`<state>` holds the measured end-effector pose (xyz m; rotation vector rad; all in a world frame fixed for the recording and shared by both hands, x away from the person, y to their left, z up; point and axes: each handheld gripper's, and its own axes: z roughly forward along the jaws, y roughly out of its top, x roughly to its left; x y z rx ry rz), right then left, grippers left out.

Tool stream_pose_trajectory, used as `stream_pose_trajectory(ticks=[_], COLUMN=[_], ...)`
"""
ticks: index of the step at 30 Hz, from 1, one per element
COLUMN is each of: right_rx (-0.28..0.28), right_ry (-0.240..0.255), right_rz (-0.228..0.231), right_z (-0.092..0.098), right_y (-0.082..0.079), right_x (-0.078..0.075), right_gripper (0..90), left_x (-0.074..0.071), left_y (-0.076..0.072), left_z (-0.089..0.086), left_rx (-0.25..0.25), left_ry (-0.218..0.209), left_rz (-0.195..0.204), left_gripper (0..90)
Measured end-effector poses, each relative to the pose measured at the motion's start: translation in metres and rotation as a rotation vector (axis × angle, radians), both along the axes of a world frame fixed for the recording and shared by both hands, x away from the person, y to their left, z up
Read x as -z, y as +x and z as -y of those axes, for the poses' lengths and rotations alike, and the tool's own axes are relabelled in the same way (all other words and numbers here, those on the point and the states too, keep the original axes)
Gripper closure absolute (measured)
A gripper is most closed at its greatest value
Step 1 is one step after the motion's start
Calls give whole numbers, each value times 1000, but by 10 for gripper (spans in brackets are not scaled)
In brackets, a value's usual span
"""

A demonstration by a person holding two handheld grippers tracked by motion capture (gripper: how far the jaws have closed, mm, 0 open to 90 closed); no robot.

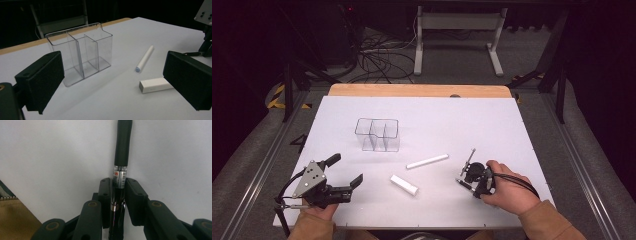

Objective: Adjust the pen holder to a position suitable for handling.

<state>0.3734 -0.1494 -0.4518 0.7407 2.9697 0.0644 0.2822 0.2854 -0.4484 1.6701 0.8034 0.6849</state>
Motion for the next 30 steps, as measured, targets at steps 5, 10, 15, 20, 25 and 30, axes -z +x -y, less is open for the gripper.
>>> stream_pose_trajectory(ticks=[5, 10, 15, 20, 25, 30], right_rx=[7, 16, 13, 19, 11, -10], right_ry=[7, 9, 25, 83, 176, 316], right_rz=[0, -1, 7, 38, 86, 153], right_z=[1, 2, 3, 5, 10, 15], right_y=[1, 1, 1, -1, -3, -4], right_x=[0, 0, -1, -12, -29, -39], right_gripper=[796, 798, 800, 802, 802, 802], left_x=[0, 0, 0, 0, -1, -2], left_y=[0, 0, 0, 1, 1, 2], left_z=[0, 0, -1, -3, -3, -1], left_rx=[1, -3, -6, -10, -7, 1], left_ry=[1, 3, -11, -34, -38, -37], left_rz=[5, 0, 3, -3, 5, 8], left_gripper=[43, 43, 41, 34, 35, 37])
